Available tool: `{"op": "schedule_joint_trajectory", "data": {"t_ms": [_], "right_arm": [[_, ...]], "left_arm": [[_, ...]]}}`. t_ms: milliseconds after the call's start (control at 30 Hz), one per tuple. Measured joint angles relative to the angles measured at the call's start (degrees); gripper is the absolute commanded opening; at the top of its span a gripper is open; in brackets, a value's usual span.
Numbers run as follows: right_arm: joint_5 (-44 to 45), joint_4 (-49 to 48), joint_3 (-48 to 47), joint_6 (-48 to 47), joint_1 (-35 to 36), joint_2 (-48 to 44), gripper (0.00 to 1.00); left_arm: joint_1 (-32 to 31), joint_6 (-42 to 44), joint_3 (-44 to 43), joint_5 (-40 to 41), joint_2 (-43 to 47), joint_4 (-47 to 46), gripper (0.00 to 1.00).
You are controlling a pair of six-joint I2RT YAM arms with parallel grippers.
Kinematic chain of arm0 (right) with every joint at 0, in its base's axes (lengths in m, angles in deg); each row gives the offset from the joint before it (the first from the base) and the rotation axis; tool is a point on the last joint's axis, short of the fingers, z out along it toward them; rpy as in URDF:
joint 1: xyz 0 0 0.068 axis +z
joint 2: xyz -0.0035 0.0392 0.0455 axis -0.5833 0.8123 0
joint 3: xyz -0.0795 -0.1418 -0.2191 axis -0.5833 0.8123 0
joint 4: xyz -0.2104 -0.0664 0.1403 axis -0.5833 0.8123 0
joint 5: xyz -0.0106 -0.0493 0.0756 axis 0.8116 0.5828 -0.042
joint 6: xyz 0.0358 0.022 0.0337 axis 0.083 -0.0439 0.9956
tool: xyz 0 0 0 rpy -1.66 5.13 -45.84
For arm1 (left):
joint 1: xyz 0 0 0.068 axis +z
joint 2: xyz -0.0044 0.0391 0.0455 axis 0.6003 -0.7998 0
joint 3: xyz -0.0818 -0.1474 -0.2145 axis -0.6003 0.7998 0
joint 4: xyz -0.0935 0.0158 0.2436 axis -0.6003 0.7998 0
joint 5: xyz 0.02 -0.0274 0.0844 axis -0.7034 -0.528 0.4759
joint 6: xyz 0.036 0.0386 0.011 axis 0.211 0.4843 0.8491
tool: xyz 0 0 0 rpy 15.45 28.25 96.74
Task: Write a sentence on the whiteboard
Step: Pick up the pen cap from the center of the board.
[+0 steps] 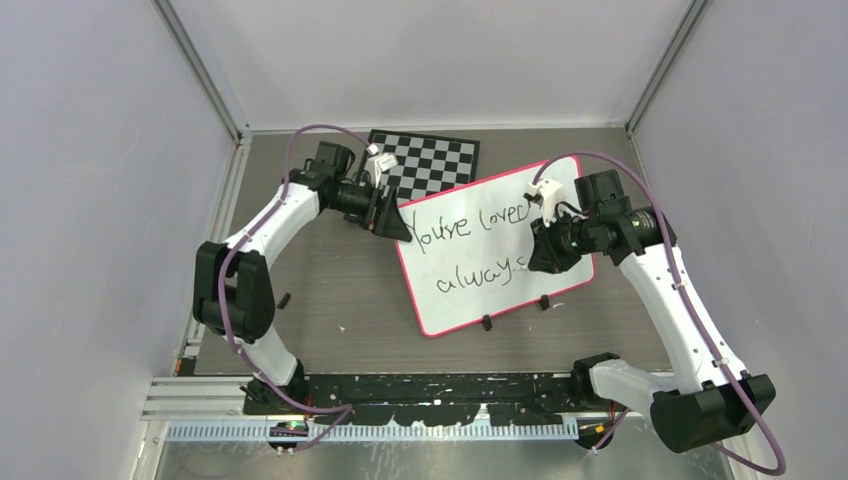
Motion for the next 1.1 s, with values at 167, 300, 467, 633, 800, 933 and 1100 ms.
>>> {"op": "schedule_joint_trajectory", "data": {"t_ms": [167, 300, 467, 633, 800, 933, 1100], "right_arm": [[-2.4, -0.7, 0.0, 1.6, 0.0, 0.0, 0.00], [-4.4, -1.4, -0.2, 2.6, 0.0, 0.4, 0.00], [-7.1, -2.4, -0.7, 4.1, 0.0, 1.1, 0.00], [-9.2, -2.8, -0.7, 5.1, 0.0, 2.3, 0.00], [-10.5, -3.4, -0.5, 5.4, 0.0, 3.0, 0.00], [-11.0, -3.4, -0.5, 5.4, 0.0, 3.0, 0.00], [-11.6, -3.3, -0.5, 5.1, 0.0, 3.0, 0.00]], "left_arm": [[3.9, -0.3, 0.0, 0.0, 1.7, 0.0, 0.85], [10.6, 0.7, -0.2, -1.5, 5.2, 1.3, 0.83], [22.6, 11.3, -3.5, -1.4, 7.3, 10.6, 0.78], [32.8, 29.1, -6.2, 3.3, 7.5, 25.6, 0.74], [41.6, 42.9, -5.8, 10.2, 5.4, 35.2, 0.66], [44.9, 49.6, 2.6, 19.2, 5.2, 35.3, 0.62], [44.5, 53.3, 15.1, 27.8, 7.5, 33.2, 0.57]]}}
